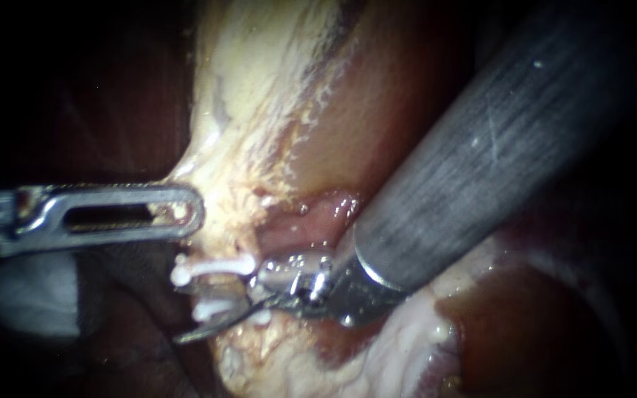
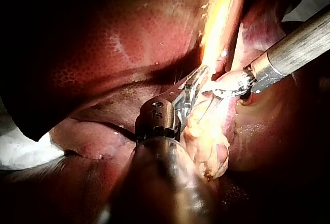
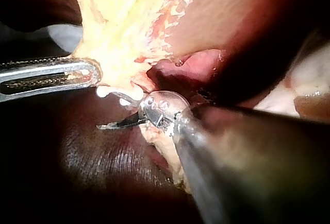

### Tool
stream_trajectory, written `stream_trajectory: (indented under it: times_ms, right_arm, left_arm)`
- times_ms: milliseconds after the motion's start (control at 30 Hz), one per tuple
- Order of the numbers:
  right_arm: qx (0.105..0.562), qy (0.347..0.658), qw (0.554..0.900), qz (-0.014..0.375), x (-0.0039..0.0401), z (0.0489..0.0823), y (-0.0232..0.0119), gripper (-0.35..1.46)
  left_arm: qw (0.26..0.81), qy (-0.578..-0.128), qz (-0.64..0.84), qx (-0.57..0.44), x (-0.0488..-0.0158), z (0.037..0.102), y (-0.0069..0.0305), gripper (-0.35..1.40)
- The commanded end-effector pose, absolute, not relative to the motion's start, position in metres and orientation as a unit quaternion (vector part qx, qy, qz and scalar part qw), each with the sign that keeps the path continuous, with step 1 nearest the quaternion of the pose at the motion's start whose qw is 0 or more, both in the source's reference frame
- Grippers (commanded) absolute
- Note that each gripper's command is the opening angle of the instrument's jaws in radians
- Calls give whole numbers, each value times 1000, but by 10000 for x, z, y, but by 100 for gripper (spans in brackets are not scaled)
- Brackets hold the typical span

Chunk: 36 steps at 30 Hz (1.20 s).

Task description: Go to the cutting position left tube

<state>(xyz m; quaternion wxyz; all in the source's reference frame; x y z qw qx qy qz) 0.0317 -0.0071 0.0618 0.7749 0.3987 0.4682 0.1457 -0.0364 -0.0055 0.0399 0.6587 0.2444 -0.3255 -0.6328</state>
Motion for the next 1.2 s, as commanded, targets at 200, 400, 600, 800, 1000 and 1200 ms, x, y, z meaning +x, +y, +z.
stream_trajectory:
  times_ms: [200, 400, 600, 800, 1000, 1200]
  right_arm:
    - [399, 468, 775, 146, 317, 618, -71, 128]
    - [399, 468, 775, 146, 317, 618, -71, 128]
    - [399, 468, 775, 146, 316, 617, -71, 130]
    - [400, 468, 774, 143, 311, 610, -75, 130]
    - [404, 469, 773, 140, 296, 594, -76, 131]
    - [409, 469, 771, 137, 273, 573, -73, 131]
  left_arm:
    - [659, -326, -633, 245, -364, 399, -55, -35]
    - [659, -326, -633, 245, -364, 399, -55, -35]
    - [659, -326, -633, 245, -364, 399, -55, -35]
    - [659, -326, -632, 245, -363, 398, -55, -35]
    - [659, -326, -632, 246, -360, 398, -54, -35]
    - [659, -325, -632, 246, -358, 397, -53, -35]
